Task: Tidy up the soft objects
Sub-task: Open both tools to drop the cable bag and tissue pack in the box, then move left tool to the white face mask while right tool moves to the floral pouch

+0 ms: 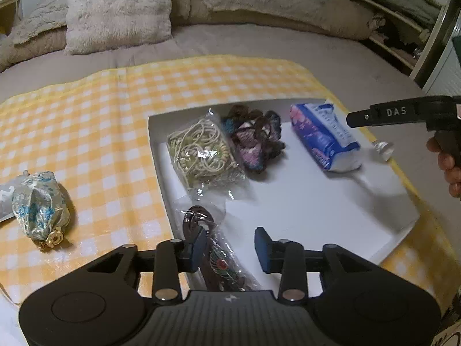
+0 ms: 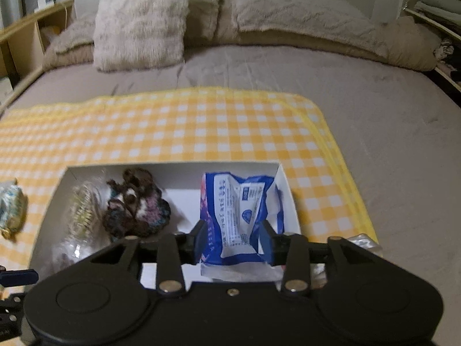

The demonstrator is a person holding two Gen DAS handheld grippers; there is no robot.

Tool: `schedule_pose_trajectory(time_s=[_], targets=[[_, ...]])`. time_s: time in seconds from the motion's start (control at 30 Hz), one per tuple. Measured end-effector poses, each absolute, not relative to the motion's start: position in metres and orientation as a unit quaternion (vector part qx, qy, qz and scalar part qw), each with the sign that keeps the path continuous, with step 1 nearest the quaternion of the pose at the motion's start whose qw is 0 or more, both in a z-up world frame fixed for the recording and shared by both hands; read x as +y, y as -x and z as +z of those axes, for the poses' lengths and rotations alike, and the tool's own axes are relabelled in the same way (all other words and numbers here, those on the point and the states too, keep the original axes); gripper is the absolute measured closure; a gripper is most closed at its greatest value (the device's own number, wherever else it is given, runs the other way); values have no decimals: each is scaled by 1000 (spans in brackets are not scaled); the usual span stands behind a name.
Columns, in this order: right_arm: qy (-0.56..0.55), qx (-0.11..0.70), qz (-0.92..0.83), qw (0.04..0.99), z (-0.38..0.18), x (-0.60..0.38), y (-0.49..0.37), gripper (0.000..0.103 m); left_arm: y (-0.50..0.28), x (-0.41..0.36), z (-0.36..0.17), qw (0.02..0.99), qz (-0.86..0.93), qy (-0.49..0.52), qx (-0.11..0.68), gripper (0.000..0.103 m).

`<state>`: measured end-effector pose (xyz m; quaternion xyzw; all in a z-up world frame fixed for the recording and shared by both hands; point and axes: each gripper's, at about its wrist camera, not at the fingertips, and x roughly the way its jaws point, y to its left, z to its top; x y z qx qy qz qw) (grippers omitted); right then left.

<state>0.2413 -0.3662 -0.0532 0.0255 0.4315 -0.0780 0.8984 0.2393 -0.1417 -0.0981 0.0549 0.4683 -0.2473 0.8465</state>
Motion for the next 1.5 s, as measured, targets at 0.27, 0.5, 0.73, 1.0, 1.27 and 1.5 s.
schedule_pose_trajectory(time_s=[0.27, 0.5, 0.73, 1.0, 1.27, 1.5], targets=[[-32, 394, -72, 916, -18, -362, -200, 51, -219, -134, -74, 853, -256, -34, 453, 49], [-29, 365, -73, 928, 4, -353, -164, 37, -201, -128, -51, 864, -257, -17, 432, 32], [-12, 354, -68, 933, 16, -337, -134, 17, -186, -121, -34, 877, -251, -8, 409, 12], [-3, 340, -64, 938, 27, -322, -106, 2, -176, -107, -23, 895, -221, 1, 388, 0], [-3, 340, -48, 939, 27, -310, -98, 0, -172, -98, -18, 905, -209, 0, 370, 0], [4, 346, -61, 936, 19, -300, -109, 0, -175, -85, -17, 912, -189, 7, 365, 0]])
